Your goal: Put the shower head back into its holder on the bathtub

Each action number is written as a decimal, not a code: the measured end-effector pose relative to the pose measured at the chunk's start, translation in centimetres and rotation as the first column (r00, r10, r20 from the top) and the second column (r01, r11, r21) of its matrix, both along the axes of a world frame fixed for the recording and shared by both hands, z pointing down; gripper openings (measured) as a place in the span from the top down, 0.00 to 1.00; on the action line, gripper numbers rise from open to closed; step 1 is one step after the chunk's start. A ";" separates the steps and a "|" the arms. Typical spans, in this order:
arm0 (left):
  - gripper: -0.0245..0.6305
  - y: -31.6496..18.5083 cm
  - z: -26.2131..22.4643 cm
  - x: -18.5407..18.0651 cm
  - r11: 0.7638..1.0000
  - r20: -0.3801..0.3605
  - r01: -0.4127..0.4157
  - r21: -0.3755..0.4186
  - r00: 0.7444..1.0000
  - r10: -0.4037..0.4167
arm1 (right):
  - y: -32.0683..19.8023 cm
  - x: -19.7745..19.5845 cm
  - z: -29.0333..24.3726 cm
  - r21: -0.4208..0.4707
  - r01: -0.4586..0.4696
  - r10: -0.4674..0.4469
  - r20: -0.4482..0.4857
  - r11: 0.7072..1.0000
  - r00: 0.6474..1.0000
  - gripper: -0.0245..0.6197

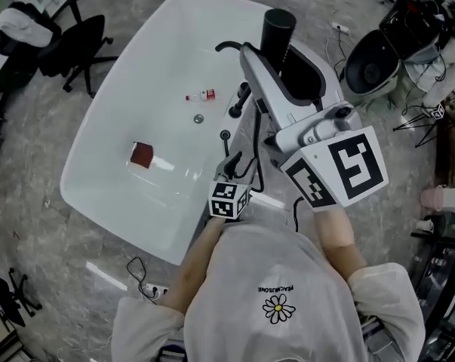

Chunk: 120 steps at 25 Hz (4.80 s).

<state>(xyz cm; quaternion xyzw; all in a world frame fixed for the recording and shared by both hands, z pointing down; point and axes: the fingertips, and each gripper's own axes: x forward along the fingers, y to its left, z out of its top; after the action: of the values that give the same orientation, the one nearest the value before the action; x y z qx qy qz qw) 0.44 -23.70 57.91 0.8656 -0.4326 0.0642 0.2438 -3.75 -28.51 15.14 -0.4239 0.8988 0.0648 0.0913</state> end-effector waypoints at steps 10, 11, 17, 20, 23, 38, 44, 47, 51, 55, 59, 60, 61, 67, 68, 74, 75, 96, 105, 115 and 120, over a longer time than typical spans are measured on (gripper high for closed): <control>0.69 -4.5 7.3 -0.5 0.988 0.073 -0.007 -0.156 0.997 0.018 | -4.9 -1.3 -0.6 -0.069 0.094 -0.082 0.157 0.993 0.984 0.75; 0.69 -4.7 7.5 -0.3 0.988 0.072 -0.006 -0.156 0.997 0.017 | -4.6 -1.1 -0.6 -0.067 0.097 -0.085 0.163 0.993 0.983 0.75; 0.69 -5.6 8.2 2.1 0.984 0.072 -0.029 -0.173 0.997 0.042 | -2.6 0.1 -1.2 -0.083 0.112 -0.094 0.203 0.990 0.975 0.75; 0.71 -5.7 9.3 2.4 0.980 0.116 -0.029 -0.199 0.992 0.053 | -1.9 1.1 -1.9 -0.073 0.103 -0.085 0.209 0.992 0.974 0.75; 0.86 -5.9 9.3 1.0 0.983 0.179 0.010 -0.183 0.984 0.023 | -1.6 3.2 -2.5 -0.048 0.037 -0.028 0.191 0.998 0.981 0.75; 0.87 -10.9 -8.4 -10.3 0.954 0.371 0.122 0.274 0.902 -0.222 | 9.6 13.9 -8.5 0.154 -0.137 0.077 0.340 0.978 0.937 0.75; 0.87 -13.0 -21.8 -11.6 0.838 0.327 0.139 0.527 0.877 -0.351 | 14.3 16.1 -9.8 0.229 -0.149 0.051 0.384 0.962 0.922 0.75; 0.87 -12.4 -28.0 -10.3 0.776 0.259 0.134 0.617 0.896 -0.361 | 16.4 16.5 -11.1 0.260 -0.164 0.052 0.389 0.952 0.920 0.75; 0.87 -11.9 -33.7 -6.7 0.708 0.155 0.120 0.696 0.938 -0.310 | 16.8 17.2 -12.0 0.287 -0.191 0.062 0.404 0.939 0.912 0.75; 0.87 -11.4 -35.2 -2.0 0.709 0.085 0.104 0.697 0.971 -0.225 | 16.4 18.3 -12.5 0.289 -0.221 0.086 0.415 0.931 0.906 0.75; 0.87 -11.5 -35.9 1.2 0.706 0.008 0.110 0.700 0.987 -0.162 | 15.4 19.6 -12.6 0.285 -0.254 0.116 0.423 0.924 0.899 0.75; 0.87 -11.7 -35.9 1.8 0.702 0.007 0.103 0.705 0.988 -0.152 | 15.1 19.8 -12.5 0.283 -0.262 0.123 0.426 0.923 0.896 0.75; 0.87 -11.9 -35.7 2.2 0.700 0.015 0.092 0.708 0.989 -0.145 | 14.9 19.9 -12.4 0.280 -0.269 0.131 0.428 0.922 0.894 0.75; 0.87 -14.1 -30.4 2.3 0.759 0.081 0.066 0.648 0.985 -0.155 | 12.8 20.8 -10.7 0.229 -0.284 0.167 0.426 0.931 0.889 0.75; 0.87 -14.5 -29.3 2.2 0.771 0.089 0.067 0.634 0.983 -0.159 | 12.3 21.0 -10.3 0.218 -0.285 0.172 0.425 0.933 0.889 0.75; 0.87 -16.8 -21.8 0.7 0.843 0.144 0.073 0.534 0.974 -0.175 | 8.1 19.9 -8.4 0.143 -0.254 0.178 0.403 0.957 0.898 0.75; 0.87 -17.1 -20.2 0.4 0.858 0.157 0.076 0.509 0.971 -0.180 | 7.4 19.5 -8.0 0.129 -0.241 0.171 0.402 0.962 0.899 0.75; 0.82 -11.8 4.7 -7.4 0.977 0.283 0.208 0.039 0.936 -0.211 | -9.4 3.9 7.0 -0.160 0.068 -0.027 0.240 0.985 0.970 0.75; 0.89 -12.4 3.8 -16.1 0.886 0.174 0.463 0.026 0.871 -0.460 | -13.8 -0.4 23.5 -0.398 0.036 -0.007 0.075 0.917 0.997 0.75; 0.93 -9.3 5.7 -19.4 0.803 0.118 0.591 -0.074 0.805 -0.581 | -14.1 -2.3 40.7 -0.620 -0.070 -0.012 -0.127 0.782 0.992 0.75; 0.93 -9.2 6.7 -18.7 0.813 0.125 0.574 -0.101 0.818 -0.562 | -13.7 -2.4 45.7 -0.673 -0.119 -0.033 -0.209 0.730 0.977 0.75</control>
<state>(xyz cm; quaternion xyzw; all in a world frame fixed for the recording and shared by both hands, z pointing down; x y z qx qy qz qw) -18.25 -32.90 64.62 0.6749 -0.6764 0.0557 0.2897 -6.12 -42.16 60.89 -0.4396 0.8540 -0.2235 -0.1657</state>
